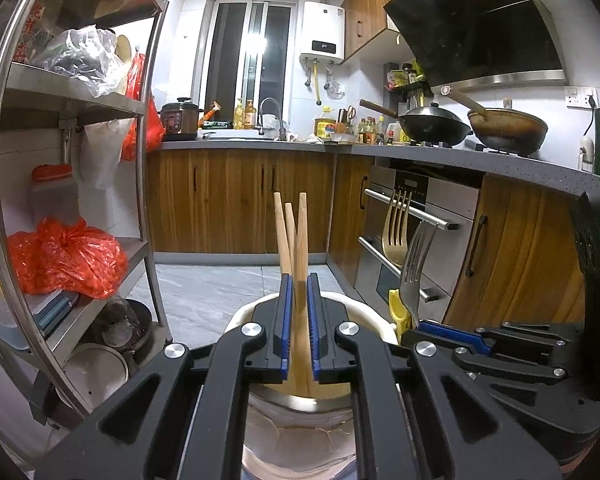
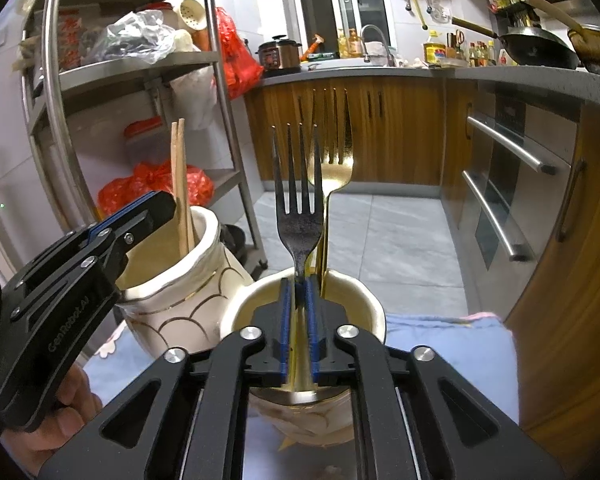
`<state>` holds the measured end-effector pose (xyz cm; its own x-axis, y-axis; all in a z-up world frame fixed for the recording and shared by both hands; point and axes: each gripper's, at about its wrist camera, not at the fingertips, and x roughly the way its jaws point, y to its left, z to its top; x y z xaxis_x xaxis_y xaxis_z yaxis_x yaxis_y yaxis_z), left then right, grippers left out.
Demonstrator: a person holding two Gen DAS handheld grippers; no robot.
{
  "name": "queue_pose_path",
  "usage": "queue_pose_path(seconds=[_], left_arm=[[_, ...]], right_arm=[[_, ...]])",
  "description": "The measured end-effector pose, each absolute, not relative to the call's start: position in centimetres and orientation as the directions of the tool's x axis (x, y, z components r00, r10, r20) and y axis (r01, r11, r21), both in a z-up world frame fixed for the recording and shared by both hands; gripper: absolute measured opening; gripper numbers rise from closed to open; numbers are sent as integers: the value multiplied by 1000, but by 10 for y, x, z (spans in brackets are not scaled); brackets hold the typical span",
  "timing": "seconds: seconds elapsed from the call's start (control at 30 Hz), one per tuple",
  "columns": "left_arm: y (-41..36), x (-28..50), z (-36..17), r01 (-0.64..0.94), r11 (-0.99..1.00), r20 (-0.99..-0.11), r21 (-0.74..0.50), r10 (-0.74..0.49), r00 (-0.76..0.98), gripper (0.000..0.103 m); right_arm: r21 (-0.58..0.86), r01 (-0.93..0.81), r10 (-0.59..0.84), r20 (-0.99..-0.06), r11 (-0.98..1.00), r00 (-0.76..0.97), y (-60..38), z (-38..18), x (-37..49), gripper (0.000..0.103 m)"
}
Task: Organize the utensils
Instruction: 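Open left tool to drop chopstick in while right tool releases fork into holder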
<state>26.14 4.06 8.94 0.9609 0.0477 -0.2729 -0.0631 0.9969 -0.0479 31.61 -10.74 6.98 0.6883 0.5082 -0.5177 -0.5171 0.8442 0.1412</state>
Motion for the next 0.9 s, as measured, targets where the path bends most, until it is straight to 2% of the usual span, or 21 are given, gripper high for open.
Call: queue_pose_path(seconds=[0.1,0.2,0.27,0.33,0.5,0.9], left_arm=[[40,257,92,-65,997,-261,-38,53,964,19],[41,253,97,-64,997,-250,-32,54,967,22],[44,251,99,-65,997,-246,-42,53,968,28],[47,249,100,-73,996,-240,-49,59,969,45],[53,241,104,-91,995,-229,-45,78,970,55],[56,232,107,-101,995,-224,-20,94,970,68]], right_arm=[[137,-520,508,-516,843,689,-107,71,314,15],[136,-524,513,-512,841,689,-108,73,312,19],[133,-530,517,-507,837,689,-109,74,310,25],[125,-534,517,-503,836,693,-109,76,307,26],[122,-538,521,-495,834,695,-112,79,302,28],[110,-542,520,-490,833,699,-113,82,293,32]])
